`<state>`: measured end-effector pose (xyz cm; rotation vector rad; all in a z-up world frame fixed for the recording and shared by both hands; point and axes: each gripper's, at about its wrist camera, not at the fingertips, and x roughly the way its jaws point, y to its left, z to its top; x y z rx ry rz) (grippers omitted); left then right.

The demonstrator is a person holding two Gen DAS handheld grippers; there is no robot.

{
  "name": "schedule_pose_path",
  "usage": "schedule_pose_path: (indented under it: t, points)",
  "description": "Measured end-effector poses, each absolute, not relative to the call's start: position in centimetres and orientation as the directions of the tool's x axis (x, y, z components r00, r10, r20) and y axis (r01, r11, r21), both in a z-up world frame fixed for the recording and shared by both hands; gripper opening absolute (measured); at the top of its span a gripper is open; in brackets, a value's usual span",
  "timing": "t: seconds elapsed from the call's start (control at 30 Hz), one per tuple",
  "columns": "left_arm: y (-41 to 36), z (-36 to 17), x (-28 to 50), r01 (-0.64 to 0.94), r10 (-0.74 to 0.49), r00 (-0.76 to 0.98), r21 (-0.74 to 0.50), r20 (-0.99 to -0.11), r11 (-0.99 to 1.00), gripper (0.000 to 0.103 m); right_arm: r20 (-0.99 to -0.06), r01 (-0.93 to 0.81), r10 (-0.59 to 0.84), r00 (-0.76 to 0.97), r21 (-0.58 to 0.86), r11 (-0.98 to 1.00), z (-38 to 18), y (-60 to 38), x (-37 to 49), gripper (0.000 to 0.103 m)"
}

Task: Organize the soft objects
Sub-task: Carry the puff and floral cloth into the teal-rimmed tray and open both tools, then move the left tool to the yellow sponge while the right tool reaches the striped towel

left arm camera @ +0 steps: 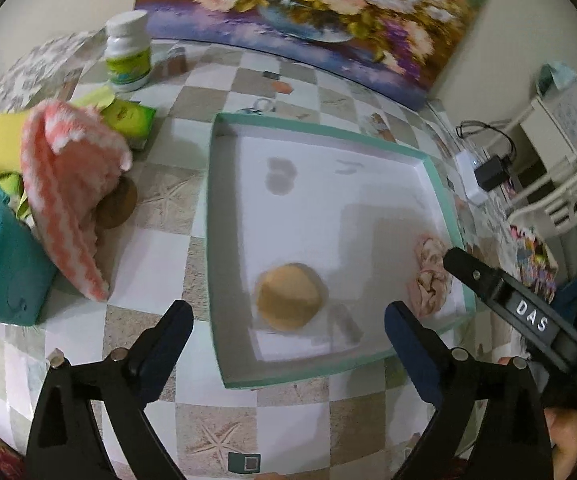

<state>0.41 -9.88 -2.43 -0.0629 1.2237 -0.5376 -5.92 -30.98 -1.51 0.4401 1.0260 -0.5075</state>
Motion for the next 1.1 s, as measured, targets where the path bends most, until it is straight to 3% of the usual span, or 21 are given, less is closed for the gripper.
schedule_pose_path:
  t: [0.37,0.73,1.1]
  points:
    - [-7.8,-2.5,1.8,0.266,-0.425,0.264,-0.358,-0.866,0.895,0.103,-0.894,0.610,-0.153,0.420,0.153,0.777,-1.7,-31.1,-5.9,0.103]
    - [-7.6,-1.9,2.0,0.276,-0.440,0.277,-0.368,-0.854,0.888,0.103,-0.869,0.605,-0.046,0.493,0.304,0.736,-1.4,-31.2,-6.4,0.103]
    - [-6.5,-0.8,3.1,0.262,-0.445,0.330,-0.372,-0.833,0.891,0.103,-0.821,0.578,-0.069,0.567,0.337,0.743,-0.6,-30.6,-6.3,0.103]
